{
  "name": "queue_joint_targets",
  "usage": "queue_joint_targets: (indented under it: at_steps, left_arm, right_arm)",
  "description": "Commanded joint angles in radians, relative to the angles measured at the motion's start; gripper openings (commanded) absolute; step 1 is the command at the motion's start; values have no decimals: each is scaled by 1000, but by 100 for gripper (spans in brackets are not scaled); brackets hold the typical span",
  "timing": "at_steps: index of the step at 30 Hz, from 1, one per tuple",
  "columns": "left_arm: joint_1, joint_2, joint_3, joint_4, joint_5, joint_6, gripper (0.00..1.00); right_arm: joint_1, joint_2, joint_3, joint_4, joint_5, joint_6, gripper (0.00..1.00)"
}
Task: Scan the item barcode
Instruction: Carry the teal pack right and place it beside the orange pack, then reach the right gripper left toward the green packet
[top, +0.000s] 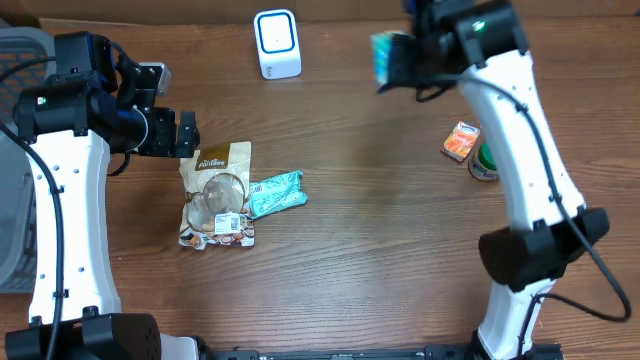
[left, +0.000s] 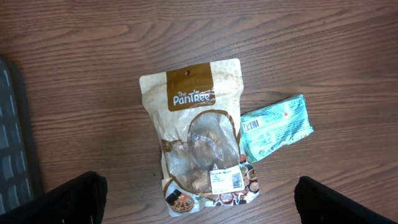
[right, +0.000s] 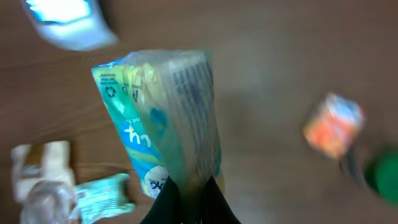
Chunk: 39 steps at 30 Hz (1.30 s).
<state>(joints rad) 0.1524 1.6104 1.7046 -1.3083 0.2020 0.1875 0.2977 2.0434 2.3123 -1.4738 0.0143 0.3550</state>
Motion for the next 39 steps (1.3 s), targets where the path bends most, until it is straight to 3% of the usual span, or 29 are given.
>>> queue_joint_targets:
  at_steps: [1,10,18,20,23,25,28,32,39]
  left_arm:
    - [-2,-12,19,4,0,19,100]
    - [-2,-12,19,3,0,19,100]
    - [-3,-12,19,3,0,19,100]
    - [-3,-12,19,4,0,19,100]
    - [-3,-12,19,3,0,19,100]
    - [-3,-12,19,4,0,19,100]
    - [-3,-12,19,4,0,19,100]
    - [-3,-12,19,4,0,19,100]
    - [-3,-12,19,3,0,19,99]
  right_arm:
    - [-96,45,-93,-37,14,191,4]
    - [-268,45,-460,136,14,203,4]
    - [-332,45,-544,217,14,203,4]
    - [-338,45,-544,217,14,202,25]
    - [-339,45,-544,217,14,195,40]
    - [-339,45,-544,217,14,194,57]
    - [-339,44,-541,216,14,160,70]
    - [-337,42,-495,179,14,138,100]
    - [-322,3,-352,85,13,138,100]
